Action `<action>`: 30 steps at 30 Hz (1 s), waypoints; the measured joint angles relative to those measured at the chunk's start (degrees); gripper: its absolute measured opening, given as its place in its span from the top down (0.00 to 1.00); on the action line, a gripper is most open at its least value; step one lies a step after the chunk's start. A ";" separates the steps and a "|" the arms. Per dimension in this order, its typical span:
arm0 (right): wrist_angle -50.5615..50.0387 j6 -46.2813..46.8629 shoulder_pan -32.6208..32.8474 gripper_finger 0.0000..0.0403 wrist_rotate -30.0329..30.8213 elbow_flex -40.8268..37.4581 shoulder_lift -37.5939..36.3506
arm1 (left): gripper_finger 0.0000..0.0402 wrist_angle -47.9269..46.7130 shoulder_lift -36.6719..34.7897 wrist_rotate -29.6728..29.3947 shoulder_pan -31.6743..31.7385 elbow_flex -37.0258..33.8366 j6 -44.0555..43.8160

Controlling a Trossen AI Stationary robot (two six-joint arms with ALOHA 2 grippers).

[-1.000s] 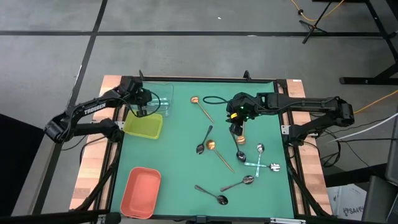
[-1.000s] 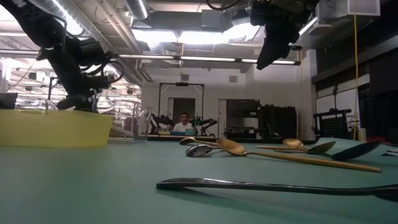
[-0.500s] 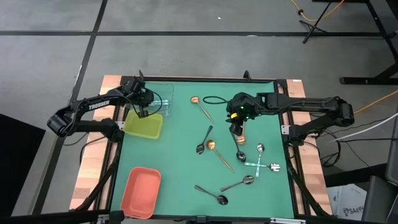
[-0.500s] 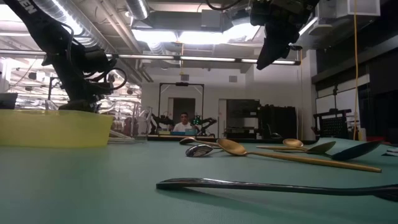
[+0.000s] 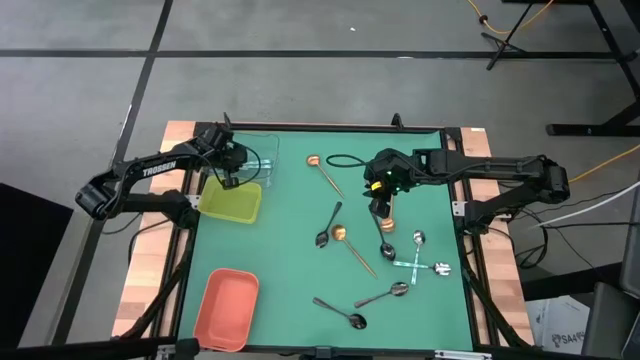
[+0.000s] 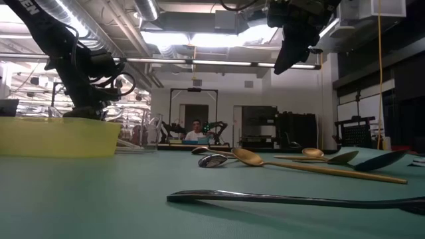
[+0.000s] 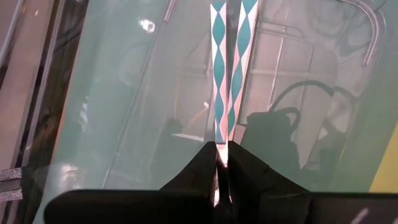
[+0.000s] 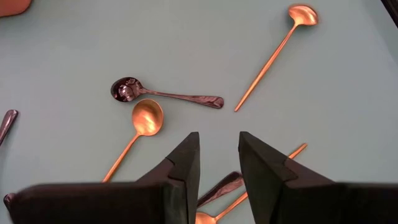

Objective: Sort silverware by color (type)
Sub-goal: Put the white spoon into the transparent bin, then put the gold spoon into the yellow bin

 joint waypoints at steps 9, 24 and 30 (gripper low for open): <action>0.01 0.00 0.01 0.75 0.00 0.00 0.00 | 0.87 0.00 0.00 -0.27 0.02 -0.03 -1.38; 0.00 0.00 0.01 0.75 0.00 0.00 0.00 | 0.82 -0.02 0.04 -0.33 0.02 -0.07 -1.44; 0.00 0.00 -0.01 0.75 0.00 0.00 0.00 | 0.85 0.62 -0.66 -0.54 0.00 0.03 -1.08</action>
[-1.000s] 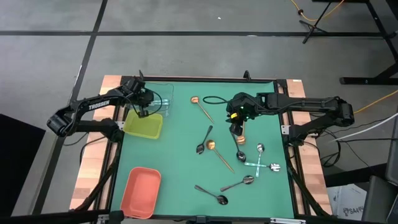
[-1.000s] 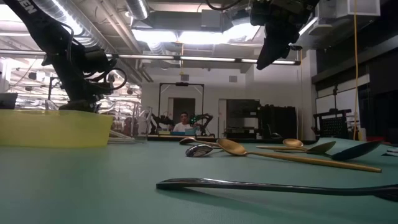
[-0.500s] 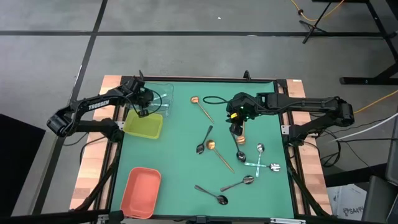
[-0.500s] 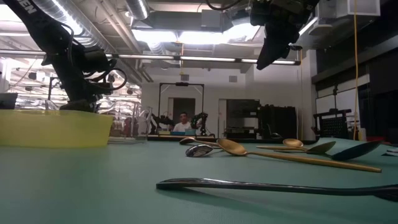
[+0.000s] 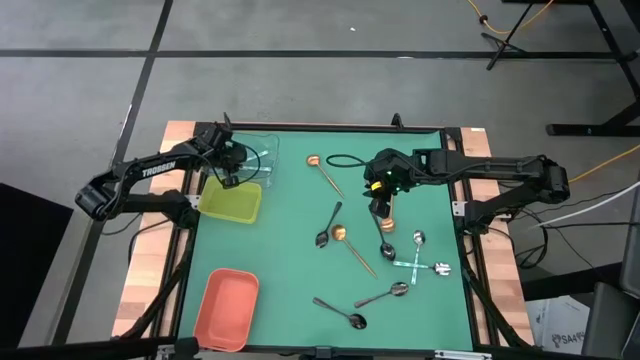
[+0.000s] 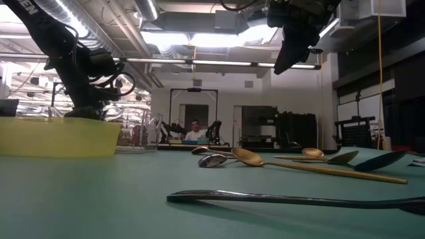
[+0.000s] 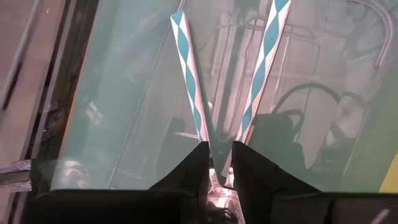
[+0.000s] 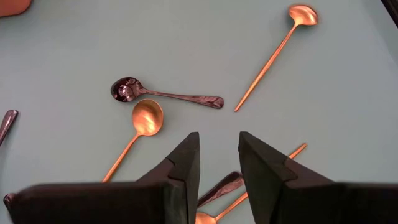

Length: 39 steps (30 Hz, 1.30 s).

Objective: Sort silverware by color (type)
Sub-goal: Put the gold spoon into the yellow bin

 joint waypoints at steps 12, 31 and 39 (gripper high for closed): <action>-0.06 0.00 0.01 0.75 0.00 0.02 0.00 | 0.88 -0.04 -5.21 -0.63 -0.02 1.43 -0.10; -0.09 0.00 0.02 0.75 0.00 0.02 0.00 | 0.88 -0.02 -22.15 0.36 -4.21 1.57 -6.60; -0.09 0.00 0.02 0.75 0.00 0.02 0.00 | 0.88 0.13 -25.50 0.38 -11.17 1.59 -12.35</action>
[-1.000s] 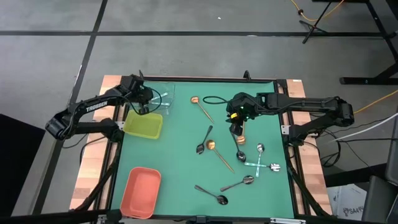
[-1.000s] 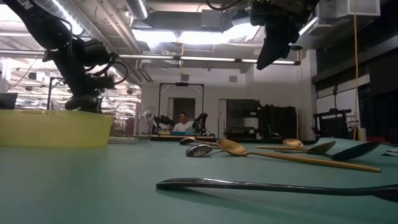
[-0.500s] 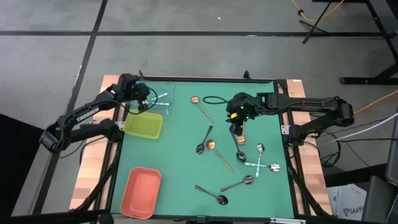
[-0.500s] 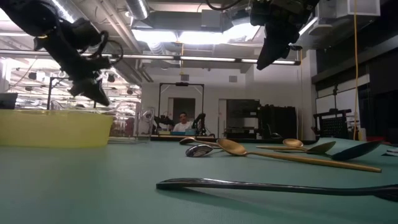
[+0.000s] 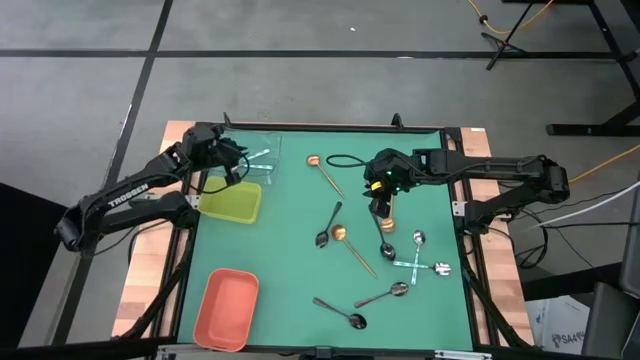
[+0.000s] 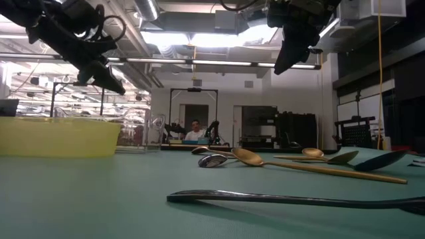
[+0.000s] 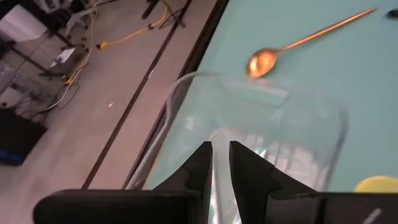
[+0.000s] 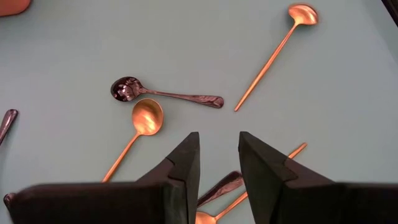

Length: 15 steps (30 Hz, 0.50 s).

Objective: Sort silverware by color (type)
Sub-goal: Put the gold spoon into the yellow bin

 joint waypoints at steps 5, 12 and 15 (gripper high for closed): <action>0.00 0.00 0.00 0.75 0.00 0.00 0.00 | 0.88 0.21 -0.31 0.24 -4.85 0.00 -2.25; 0.02 0.00 0.00 0.75 0.00 0.00 0.00 | 0.88 2.49 -0.29 0.23 -11.93 0.00 -7.41; 0.02 0.07 0.00 0.75 0.00 0.00 0.00 | 0.88 4.53 -0.29 0.22 -14.85 0.04 -9.00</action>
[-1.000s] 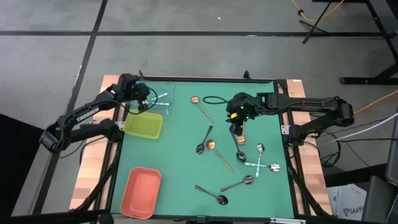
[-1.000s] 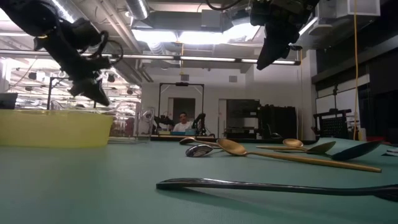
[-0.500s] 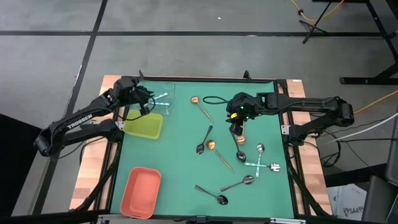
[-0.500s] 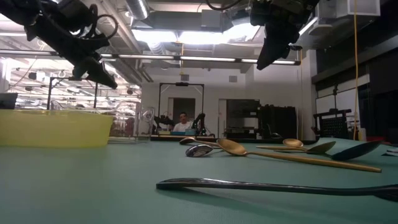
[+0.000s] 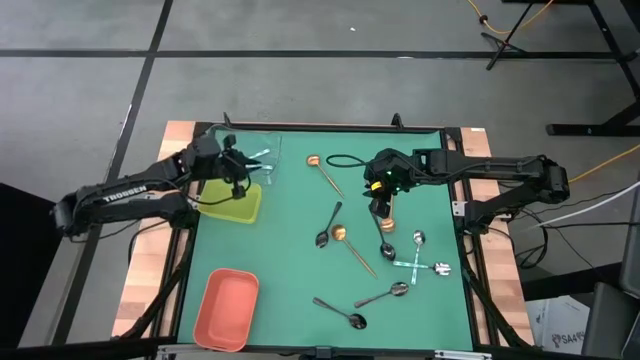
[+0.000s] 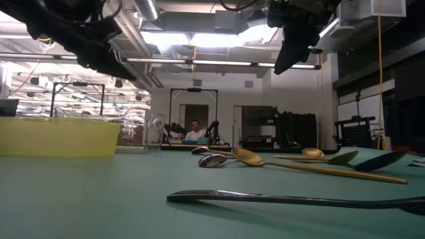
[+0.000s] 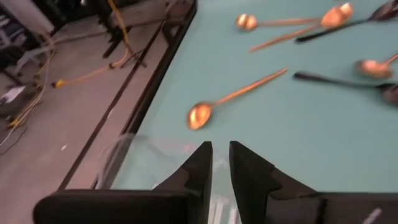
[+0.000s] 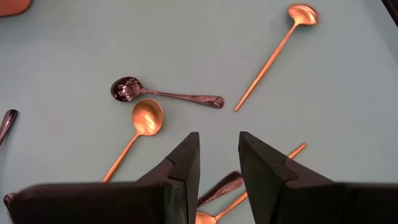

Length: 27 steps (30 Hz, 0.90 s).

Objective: Sort silverware by color (type)
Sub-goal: Put the gold spoon into the yellow bin

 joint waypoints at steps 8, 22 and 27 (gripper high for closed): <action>-0.50 0.01 -0.01 0.75 0.00 0.00 0.00 | 0.88 5.24 0.07 -0.05 -6.94 0.02 -4.61; -5.29 9.78 -0.18 0.75 12.68 0.00 0.00 | 0.88 5.44 0.09 -0.76 -13.59 0.02 -4.83; -13.08 18.91 -2.57 0.75 14.73 0.00 0.00 | 0.88 5.40 0.09 -0.76 -14.04 0.02 -4.83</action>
